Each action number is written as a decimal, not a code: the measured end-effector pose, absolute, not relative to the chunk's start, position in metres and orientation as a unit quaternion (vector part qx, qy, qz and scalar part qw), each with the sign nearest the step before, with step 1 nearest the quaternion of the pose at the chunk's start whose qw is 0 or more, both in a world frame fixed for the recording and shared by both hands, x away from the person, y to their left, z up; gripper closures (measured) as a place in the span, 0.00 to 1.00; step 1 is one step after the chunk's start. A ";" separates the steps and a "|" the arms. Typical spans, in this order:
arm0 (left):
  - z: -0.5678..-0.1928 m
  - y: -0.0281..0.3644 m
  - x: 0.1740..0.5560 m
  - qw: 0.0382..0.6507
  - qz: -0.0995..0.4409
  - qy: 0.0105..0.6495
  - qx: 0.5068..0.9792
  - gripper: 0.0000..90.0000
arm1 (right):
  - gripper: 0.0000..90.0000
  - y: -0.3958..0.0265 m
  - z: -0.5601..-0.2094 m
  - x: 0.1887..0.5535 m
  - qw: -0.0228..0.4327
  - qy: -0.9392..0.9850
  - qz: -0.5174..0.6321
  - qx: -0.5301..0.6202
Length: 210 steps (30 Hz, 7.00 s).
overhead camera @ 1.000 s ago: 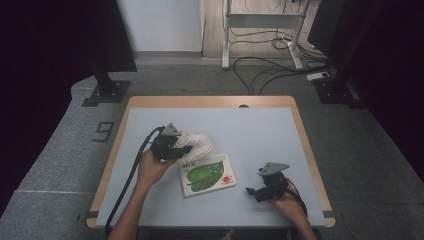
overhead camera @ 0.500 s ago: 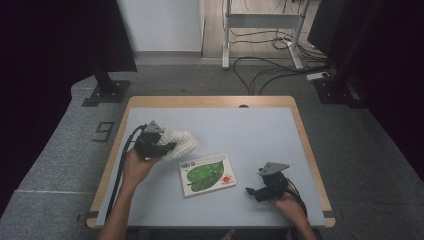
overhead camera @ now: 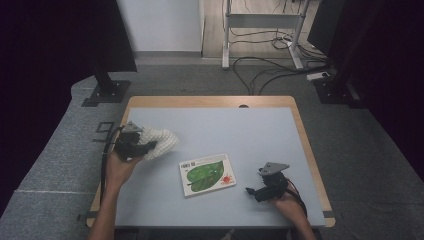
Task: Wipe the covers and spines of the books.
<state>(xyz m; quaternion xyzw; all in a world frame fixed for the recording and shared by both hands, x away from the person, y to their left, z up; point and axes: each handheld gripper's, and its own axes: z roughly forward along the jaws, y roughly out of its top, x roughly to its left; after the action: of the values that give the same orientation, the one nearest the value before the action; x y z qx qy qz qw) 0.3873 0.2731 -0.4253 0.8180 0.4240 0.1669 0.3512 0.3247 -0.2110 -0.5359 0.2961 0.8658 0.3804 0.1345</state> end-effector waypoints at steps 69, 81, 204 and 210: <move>-0.454 0.239 0.333 0.373 0.155 0.318 0.858 0.00 | 0.07 -0.211 -0.536 0.324 0.136 0.866 0.381 0.295; -0.502 0.205 0.335 0.317 0.123 0.290 0.894 0.00 | 0.07 -0.211 -0.536 0.324 0.136 0.866 0.381 0.295; -0.528 0.173 0.323 0.346 0.075 0.253 0.900 0.00 | 0.11 -0.125 -0.500 0.397 -0.026 0.822 0.469 0.322; -0.528 0.173 0.323 0.346 0.075 0.254 0.900 0.00 | 0.13 -0.121 -0.501 0.391 0.005 0.843 0.443 0.305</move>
<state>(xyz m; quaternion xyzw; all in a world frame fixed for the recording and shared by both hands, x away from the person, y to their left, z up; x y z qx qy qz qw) 0.3232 0.1732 -0.5281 0.8999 0.2538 0.0752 0.3465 0.3905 -0.1207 -0.5010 0.3049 0.8432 0.4427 0.0051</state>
